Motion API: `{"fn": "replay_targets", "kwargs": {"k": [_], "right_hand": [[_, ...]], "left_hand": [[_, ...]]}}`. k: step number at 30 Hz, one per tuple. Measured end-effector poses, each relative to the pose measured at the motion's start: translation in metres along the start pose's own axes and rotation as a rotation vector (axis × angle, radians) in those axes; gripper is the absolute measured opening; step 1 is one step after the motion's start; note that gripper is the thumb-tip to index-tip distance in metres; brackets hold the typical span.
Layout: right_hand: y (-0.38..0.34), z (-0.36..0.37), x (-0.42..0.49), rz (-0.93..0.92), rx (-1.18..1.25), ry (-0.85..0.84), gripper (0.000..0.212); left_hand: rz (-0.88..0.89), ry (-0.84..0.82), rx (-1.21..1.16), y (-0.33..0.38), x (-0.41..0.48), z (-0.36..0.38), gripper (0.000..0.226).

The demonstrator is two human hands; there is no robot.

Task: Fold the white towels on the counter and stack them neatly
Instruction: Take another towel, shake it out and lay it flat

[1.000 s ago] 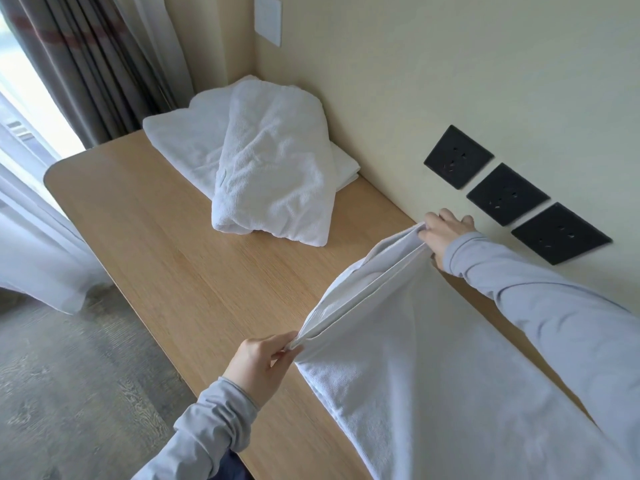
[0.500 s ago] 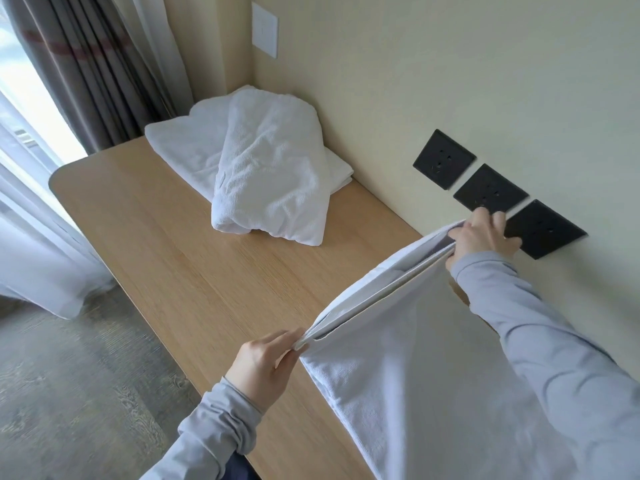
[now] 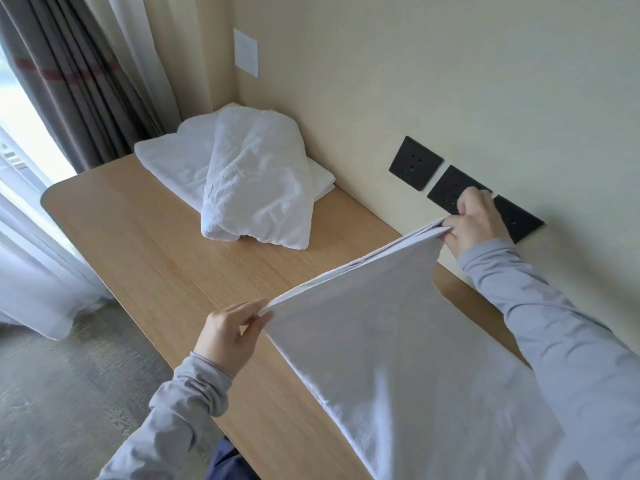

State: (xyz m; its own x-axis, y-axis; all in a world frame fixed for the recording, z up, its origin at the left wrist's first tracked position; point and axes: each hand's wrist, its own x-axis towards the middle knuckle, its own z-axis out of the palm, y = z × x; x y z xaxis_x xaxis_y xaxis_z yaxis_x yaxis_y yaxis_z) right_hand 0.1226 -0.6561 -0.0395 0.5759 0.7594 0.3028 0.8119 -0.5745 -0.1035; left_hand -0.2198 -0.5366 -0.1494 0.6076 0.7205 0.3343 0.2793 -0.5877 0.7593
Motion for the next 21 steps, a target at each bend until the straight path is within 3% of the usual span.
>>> {"fn": "replay_targets", "kwargs": {"k": [1,3,8,14,21], "right_hand": [[0.001,-0.003,0.001,-0.108,-0.123,-0.046,0.012],[0.003,-0.005,0.005,-0.205,-0.280,-0.103,0.015],[0.003,-0.019,0.020,-0.088,-0.183,-0.084,0.026],[0.015,-0.067,0.013,-0.067,-0.036,0.109,0.022],[0.040,-0.157,0.004,-0.037,0.052,0.414,0.020]], "left_hand": [[-0.015,-0.010,0.008,-0.002,0.000,-0.002,0.015],[-0.033,-0.020,0.016,-0.004,0.002,-0.005,0.015],[-0.095,0.055,0.002,0.004,0.024,-0.013,0.015],[-0.063,0.081,-0.021,0.036,0.067,-0.038,0.019],[0.196,0.120,-0.031,0.115,0.136,-0.077,0.020]]}}
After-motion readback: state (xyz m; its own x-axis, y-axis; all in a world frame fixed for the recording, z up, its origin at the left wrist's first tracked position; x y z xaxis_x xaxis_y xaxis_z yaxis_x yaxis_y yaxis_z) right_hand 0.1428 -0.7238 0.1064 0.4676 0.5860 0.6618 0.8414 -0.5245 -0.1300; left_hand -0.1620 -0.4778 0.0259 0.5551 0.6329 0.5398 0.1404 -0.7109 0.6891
